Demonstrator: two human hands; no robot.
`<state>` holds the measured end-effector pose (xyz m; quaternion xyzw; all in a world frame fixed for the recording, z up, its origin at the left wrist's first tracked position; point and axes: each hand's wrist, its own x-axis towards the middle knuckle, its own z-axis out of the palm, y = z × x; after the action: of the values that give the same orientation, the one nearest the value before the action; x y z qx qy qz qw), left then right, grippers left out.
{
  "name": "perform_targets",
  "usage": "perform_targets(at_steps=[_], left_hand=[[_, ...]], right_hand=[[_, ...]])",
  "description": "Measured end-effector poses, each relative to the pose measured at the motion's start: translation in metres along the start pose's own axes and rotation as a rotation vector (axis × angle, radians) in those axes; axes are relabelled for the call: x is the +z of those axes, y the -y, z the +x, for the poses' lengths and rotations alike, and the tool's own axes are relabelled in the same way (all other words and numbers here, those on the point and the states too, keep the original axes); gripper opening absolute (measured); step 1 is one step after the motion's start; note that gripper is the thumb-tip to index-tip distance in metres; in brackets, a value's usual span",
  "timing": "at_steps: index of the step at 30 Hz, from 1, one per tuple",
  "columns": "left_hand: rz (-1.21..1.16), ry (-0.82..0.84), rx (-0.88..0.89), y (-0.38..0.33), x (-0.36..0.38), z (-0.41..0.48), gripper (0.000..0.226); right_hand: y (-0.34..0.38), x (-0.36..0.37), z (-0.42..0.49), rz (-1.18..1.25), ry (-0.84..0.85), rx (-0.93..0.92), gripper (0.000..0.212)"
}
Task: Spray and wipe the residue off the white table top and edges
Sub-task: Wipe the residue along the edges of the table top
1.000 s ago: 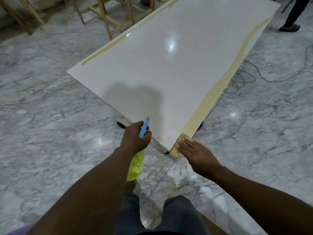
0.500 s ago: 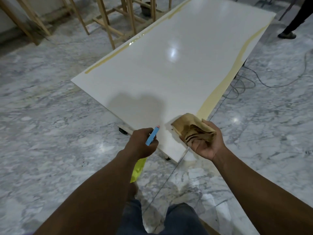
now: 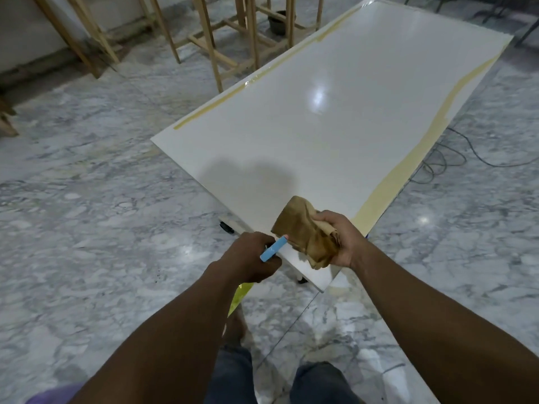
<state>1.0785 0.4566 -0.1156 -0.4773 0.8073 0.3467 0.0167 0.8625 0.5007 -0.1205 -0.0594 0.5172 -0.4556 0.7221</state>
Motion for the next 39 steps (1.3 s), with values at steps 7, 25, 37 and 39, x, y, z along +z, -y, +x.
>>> perform_targets(at_steps=[7, 25, 37, 39], left_hand=[[-0.258, -0.193, -0.089, 0.007, 0.003, 0.003, 0.014], [-0.314, -0.131, -0.168, -0.012, 0.017, 0.002, 0.030], [-0.367, -0.205, -0.188, -0.004, -0.004, -0.030, 0.015], [-0.392, -0.206, -0.190, 0.000, -0.017, -0.034, 0.014]], right_hand=[[0.036, 0.013, 0.044, -1.367, -0.044, -0.632, 0.044], [-0.057, -0.135, -0.027, -2.001, -0.045, -0.935, 0.054], [0.009, -0.040, -0.051, -0.197, -0.299, -0.040, 0.026], [0.013, -0.007, -0.043, 0.029, -0.174, 0.022, 0.029]])
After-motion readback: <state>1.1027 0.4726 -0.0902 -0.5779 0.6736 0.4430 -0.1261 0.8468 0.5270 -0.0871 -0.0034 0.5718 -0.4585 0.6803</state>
